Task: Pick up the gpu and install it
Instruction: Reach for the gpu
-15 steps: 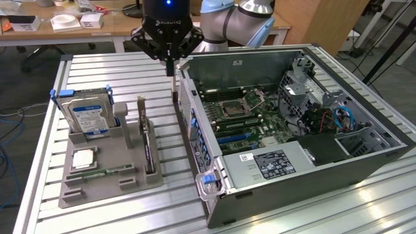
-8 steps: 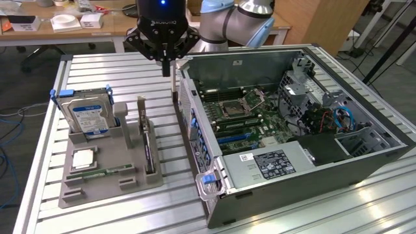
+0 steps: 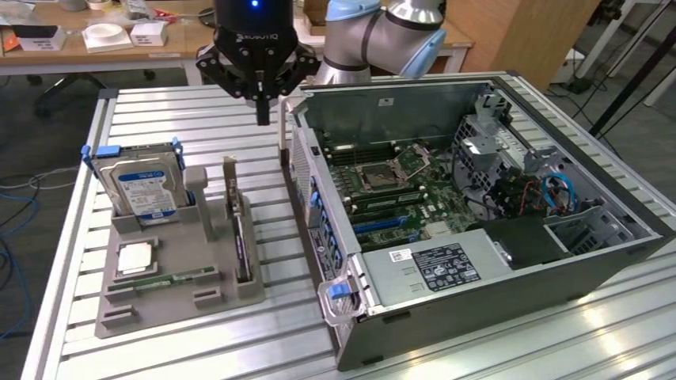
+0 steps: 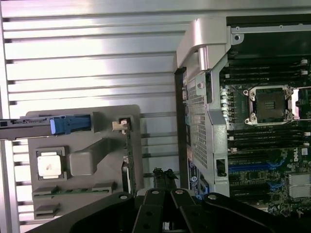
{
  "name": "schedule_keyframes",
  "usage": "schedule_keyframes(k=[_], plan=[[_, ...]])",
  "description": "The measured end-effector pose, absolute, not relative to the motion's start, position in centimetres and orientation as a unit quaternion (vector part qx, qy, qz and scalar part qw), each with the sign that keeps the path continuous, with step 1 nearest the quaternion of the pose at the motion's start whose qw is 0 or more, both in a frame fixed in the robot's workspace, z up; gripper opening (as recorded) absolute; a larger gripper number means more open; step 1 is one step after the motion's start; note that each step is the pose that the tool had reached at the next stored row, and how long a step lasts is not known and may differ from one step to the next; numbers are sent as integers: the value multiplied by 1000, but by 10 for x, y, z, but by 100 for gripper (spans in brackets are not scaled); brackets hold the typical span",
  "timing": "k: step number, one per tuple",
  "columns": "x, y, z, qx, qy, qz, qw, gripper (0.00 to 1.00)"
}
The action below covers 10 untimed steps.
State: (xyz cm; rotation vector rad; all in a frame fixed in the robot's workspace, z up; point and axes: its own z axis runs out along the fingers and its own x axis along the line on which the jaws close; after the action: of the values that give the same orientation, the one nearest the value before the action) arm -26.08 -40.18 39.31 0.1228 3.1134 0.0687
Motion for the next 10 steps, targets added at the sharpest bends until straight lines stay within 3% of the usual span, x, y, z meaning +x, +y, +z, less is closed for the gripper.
schedule_keyframes(k=[10], plan=[[-272,-402,393,40,999,22,13,11]])
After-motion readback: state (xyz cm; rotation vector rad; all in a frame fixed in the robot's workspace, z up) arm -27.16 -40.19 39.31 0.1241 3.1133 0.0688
